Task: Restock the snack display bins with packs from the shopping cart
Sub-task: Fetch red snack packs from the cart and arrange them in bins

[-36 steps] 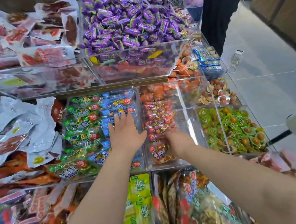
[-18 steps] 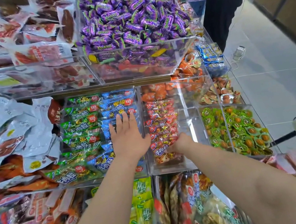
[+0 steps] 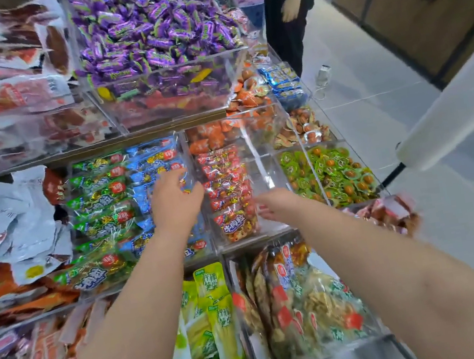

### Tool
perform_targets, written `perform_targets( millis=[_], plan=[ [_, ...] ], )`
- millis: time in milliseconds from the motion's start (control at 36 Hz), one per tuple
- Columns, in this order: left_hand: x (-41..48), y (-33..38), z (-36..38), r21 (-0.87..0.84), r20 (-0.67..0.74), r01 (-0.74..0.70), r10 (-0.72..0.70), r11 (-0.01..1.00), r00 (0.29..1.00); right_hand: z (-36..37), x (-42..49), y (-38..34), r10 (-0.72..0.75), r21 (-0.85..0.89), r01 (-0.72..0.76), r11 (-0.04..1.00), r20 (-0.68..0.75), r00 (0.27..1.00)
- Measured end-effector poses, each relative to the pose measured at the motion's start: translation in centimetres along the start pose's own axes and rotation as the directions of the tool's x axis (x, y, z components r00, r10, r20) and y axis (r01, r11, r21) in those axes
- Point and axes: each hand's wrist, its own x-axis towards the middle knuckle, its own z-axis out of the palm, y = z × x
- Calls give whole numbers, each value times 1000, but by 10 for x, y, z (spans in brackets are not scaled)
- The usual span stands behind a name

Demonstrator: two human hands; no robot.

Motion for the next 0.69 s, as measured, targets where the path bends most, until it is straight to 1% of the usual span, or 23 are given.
perform_targets(
  millis=[28, 83, 139, 167, 194, 222, 278, 306, 361, 389, 472, 528, 611, 667, 694],
  plan=[
    [-5, 4, -2, -20, -23, -59, 59, 998, 998, -3, -12, -1, -33, 131, 31, 991, 7, 999],
    [-16, 13, -4, -35, -35, -209, 208, 977, 977, -7, -38, -1, -63, 377, 69, 923, -28, 998],
    [-30, 22, -1, -110, 23, -291, 296, 950, 955, -11, -60, 7, -67, 556, 84, 827, -51, 996],
    [-40, 26, 1, -167, 78, -289, 305, 943, 949, -13, -73, 15, -72, 622, 84, 779, -43, 996],
    [-51, 28, 5, -225, 138, -274, 309, 935, 941, -14, -82, 26, -76, 655, 91, 750, -52, 996],
    [-63, 29, 9, -281, 204, -249, 311, 927, 928, -15, -93, 40, -58, 664, 103, 741, -89, 994],
    [-88, 26, 20, -371, 367, -175, 317, 912, 874, -16, -113, 77, 28, 627, 126, 769, -229, 973],
    [-101, 21, 27, -374, 459, -129, 305, 918, 835, -16, -121, 102, 76, 620, 129, 774, -292, 953],
    [-129, 8, 41, -302, 643, -21, 220, 953, 733, -14, -142, 155, 180, 652, 110, 751, -362, 915],
    [-145, -1, 49, -239, 716, 24, 160, 971, 679, -12, -153, 184, 240, 680, 87, 728, -372, 897],
    [-192, -33, 69, -41, 845, 76, -6, 996, 535, -4, -189, 275, 424, 763, 17, 646, -377, 824],
    [-220, -53, 76, 52, 892, 59, -73, 997, 446, 8, -217, 330, 548, 811, -38, 584, -359, 756],
    [-259, -79, 84, 192, 915, 75, -206, 979, 347, 29, -258, 405, 649, 887, -54, 460, -294, 702],
    [-281, -94, 88, 305, 901, 90, -318, 948, 296, 42, -286, 447, 718, 920, -86, 384, -238, 654],
    [-291, -99, 90, 355, 886, 83, -363, 931, 287, 49, -299, 466, 744, 932, -97, 350, -214, 633]
  ],
)
